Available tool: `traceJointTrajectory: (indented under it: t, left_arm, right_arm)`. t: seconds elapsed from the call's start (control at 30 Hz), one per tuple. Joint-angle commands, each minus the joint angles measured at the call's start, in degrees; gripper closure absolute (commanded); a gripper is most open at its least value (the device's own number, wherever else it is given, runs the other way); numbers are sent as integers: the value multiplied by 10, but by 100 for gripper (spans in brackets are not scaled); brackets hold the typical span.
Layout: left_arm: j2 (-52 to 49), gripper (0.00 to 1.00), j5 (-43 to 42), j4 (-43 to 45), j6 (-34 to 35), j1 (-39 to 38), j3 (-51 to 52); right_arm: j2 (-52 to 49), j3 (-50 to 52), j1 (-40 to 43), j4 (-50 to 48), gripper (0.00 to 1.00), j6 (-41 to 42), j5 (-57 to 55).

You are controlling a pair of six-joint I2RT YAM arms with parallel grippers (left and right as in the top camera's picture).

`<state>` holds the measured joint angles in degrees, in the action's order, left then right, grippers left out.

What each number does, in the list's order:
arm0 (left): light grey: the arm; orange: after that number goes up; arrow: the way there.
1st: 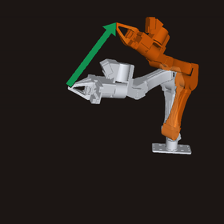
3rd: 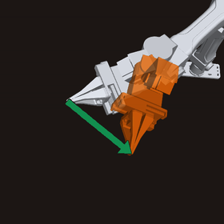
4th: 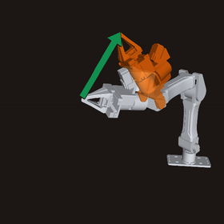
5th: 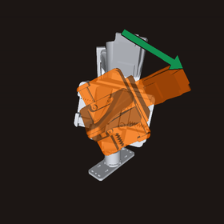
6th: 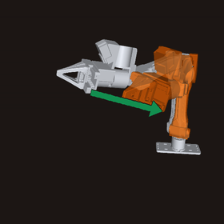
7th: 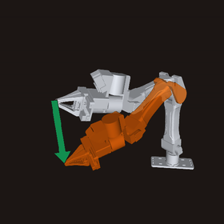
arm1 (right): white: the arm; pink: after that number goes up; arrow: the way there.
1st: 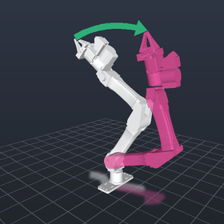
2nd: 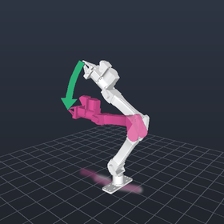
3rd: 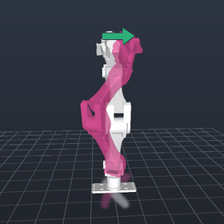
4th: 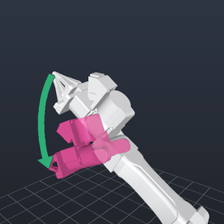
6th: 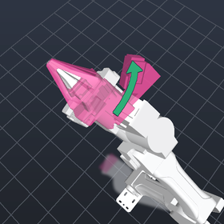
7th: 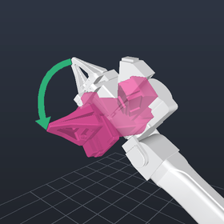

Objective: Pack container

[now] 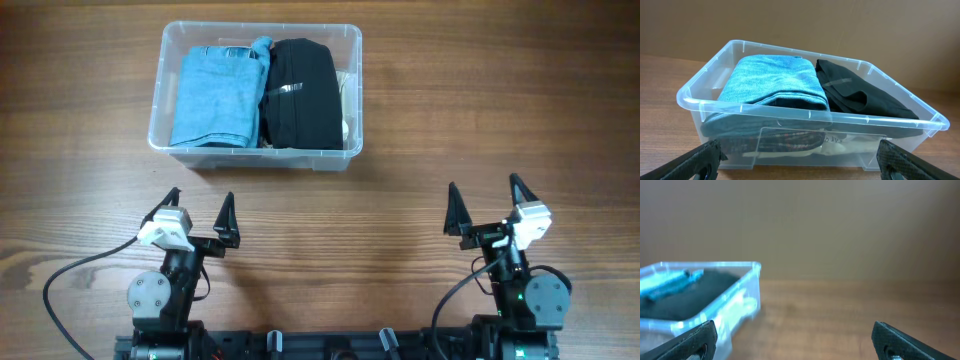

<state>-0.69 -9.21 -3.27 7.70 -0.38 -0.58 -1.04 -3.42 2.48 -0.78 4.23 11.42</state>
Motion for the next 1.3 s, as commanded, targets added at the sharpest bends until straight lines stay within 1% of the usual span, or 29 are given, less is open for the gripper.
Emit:
traceJointTrajectory:
  t: [0.0, 0.17, 0.37, 1.27]
  left_arm:
    - [5, 0, 6, -3, 5, -1, 3]
    - [5, 0, 6, -3, 5, -1, 3]
    - [5, 0, 6, -3, 5, -1, 3]
    - [5, 0, 6, -3, 5, -1, 3]
  right_arm:
    - [9, 24, 5, -6, 0, 4, 18]
    - [9, 31, 4, -4, 0, -1, 15]
    - [9, 31, 4, -2, 0, -58, 12]
    - [8, 31, 4, -1, 0, -57, 0]
